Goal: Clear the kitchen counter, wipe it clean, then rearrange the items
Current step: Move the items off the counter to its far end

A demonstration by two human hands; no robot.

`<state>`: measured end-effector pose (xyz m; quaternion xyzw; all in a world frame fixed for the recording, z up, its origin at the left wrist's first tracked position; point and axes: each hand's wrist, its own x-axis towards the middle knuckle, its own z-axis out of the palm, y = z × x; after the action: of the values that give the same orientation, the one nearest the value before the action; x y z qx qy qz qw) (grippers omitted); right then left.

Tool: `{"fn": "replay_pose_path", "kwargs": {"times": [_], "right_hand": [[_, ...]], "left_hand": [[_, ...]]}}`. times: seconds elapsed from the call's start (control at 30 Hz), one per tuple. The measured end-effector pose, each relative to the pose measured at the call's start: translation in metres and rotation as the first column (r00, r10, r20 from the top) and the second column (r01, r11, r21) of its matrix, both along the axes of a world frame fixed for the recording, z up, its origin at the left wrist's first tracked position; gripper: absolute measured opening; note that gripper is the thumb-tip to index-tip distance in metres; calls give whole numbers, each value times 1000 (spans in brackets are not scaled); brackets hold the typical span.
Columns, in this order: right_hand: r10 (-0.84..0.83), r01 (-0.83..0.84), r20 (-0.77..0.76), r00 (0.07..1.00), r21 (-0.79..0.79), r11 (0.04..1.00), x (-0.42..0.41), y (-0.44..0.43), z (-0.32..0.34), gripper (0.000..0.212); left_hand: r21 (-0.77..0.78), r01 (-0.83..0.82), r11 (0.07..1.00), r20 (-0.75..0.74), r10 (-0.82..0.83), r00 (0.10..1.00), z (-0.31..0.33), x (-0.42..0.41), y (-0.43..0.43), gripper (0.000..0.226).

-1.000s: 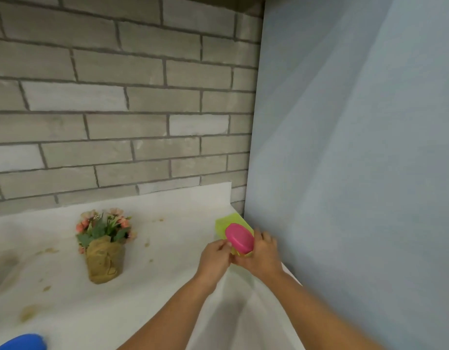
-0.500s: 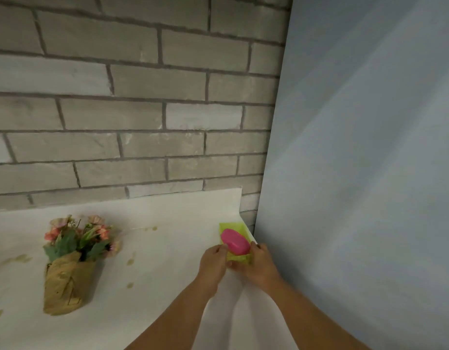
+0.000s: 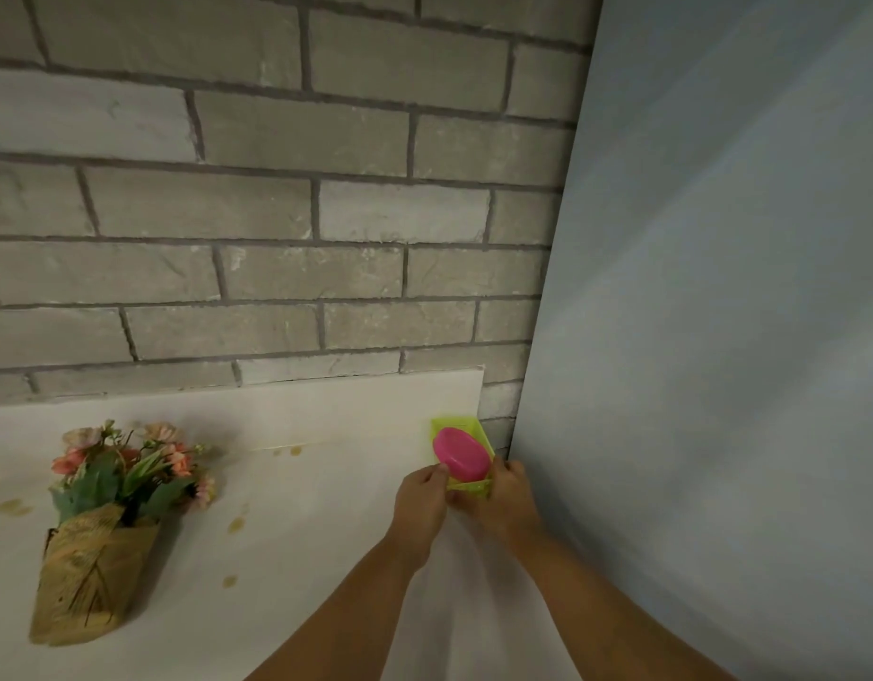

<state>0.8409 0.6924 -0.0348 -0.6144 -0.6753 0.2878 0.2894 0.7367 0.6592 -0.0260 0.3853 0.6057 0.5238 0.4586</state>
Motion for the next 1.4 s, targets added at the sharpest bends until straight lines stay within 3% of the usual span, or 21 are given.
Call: {"fn": "replay_pose_path", "kwargs": {"times": [0.13, 0.23, 0.3, 0.4, 0.53, 0.67, 0.83, 0.97, 1.1, 1.27, 1.4], "right_hand": [[25, -25, -2, 1000, -7, 1000, 1, 2, 1, 82], [32, -37, 101, 994, 42, 998, 0, 1, 7, 87], [-14, -8, 167, 986, 132, 991, -2, -2, 16, 82], [-70, 25, 190, 979, 230, 973, -14, -10, 37, 66], [55, -51, -20, 998, 181, 982, -49, -23, 57, 44], [195, -186, -234, 952, 58, 981, -93, -42, 63, 30], [296, -353, -363, 884, -102, 930, -151, -70, 64, 29], [345, -456, -404, 847, -219, 863, -193, -95, 62, 38], [387, -525, -424, 819, -282, 803, -223, -116, 51, 37], [442, -587, -435, 785, -292, 755, -248, -136, 38, 26], [419, -557, -410, 810, -316, 768, -260, -141, 27, 29]], "left_hand": [[3, 2, 1000, -38, -2, 999, 0, 0, 0, 36], [19, -30, 999, -65, 32, 997, 6, -6, -3, 30], [34, -61, 998, -85, 64, 994, 10, -14, -6, 19], [67, -144, 987, -114, 151, 982, 17, -33, -15, 29], [157, -252, 955, -155, 275, 949, 38, -69, -32, 26], [234, -368, 900, -259, 422, 869, 60, -113, -56, 24], [282, -513, 811, -332, 584, 741, 78, -174, -97, 16], [196, -621, 759, -561, 607, 563, 74, -218, -129, 27], [-101, -674, 732, -566, 515, 644, 67, -240, -150, 44], [-284, -620, 732, -437, 477, 763, 51, -247, -161, 56], [-333, -548, 768, -286, 471, 834, 39, -247, -163, 29]]}}
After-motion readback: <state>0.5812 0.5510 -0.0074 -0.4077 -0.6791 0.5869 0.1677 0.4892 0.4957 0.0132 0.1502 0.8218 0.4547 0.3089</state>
